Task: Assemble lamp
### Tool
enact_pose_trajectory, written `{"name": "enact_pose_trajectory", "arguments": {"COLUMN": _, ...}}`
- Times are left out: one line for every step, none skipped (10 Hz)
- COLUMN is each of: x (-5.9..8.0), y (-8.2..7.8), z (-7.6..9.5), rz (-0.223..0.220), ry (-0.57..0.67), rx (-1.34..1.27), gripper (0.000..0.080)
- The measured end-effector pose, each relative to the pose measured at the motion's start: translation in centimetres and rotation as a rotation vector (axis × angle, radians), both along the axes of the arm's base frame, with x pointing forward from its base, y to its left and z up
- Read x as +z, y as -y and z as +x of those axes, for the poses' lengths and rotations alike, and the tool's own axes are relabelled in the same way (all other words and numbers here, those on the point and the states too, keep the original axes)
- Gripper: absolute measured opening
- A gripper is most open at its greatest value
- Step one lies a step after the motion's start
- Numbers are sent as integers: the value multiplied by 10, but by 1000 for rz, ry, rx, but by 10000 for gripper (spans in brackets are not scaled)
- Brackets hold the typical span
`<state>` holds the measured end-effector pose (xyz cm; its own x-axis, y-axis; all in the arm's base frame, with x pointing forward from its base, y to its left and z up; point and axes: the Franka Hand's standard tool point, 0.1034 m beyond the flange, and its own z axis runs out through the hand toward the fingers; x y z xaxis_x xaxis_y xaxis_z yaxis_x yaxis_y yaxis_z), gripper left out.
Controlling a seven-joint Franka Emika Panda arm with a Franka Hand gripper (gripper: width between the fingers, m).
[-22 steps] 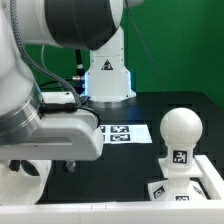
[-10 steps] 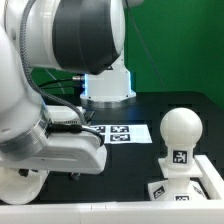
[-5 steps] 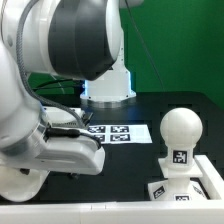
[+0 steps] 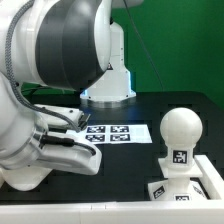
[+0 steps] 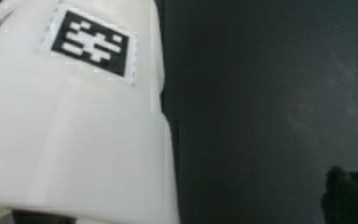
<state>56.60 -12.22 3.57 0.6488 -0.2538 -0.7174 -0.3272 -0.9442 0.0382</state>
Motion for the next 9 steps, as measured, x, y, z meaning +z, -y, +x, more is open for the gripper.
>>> {"name": "enact_pose_trajectory", "arguments": {"x": 0, "y": 0, "z": 0, "rz": 0, "ry": 0, "rx": 0, "gripper": 668}}
{"name": "enact_pose_trajectory", "arguments": {"x": 0, "y": 1, "z": 0, "rz": 0, "ry": 0, "rx": -1, "gripper": 668}}
{"name": "enact_pose_trajectory", "arguments": {"x": 0, "y": 1, "z": 0, "rz": 0, "ry": 0, "rx": -1, "gripper": 482}}
{"name": "enact_pose_trajectory", "arguments": {"x": 0, "y": 1, "z": 0, "rz": 0, "ry": -1, "rx": -2, "gripper": 482}}
{"name": "enact_pose_trajectory", "arguments": {"x": 0, "y": 2, "z": -1, "rz": 0, "ry": -1, "rx": -3, "gripper": 299}}
{"name": "enact_pose_trajectory", "arguments": {"x": 0, "y": 2, "z": -1, "rz": 0, "ry": -1, "rx": -3, "gripper": 117}}
{"name": "enact_pose_trajectory", "arguments": {"x": -1, "y": 2, "z": -1, "rz": 0, "ry": -1, "rx": -3, "gripper": 117}}
{"name": "enact_pose_trajectory", "arguments": {"x": -1, "y": 2, "z": -1, "rz": 0, "ry": -1, "rx": -4, "gripper": 39}}
{"name": "enact_pose_trajectory", "arguments": {"x": -1, "y": 3, "z": -1, "rz": 0, "ry": -1, "rx": -4, "gripper": 39}}
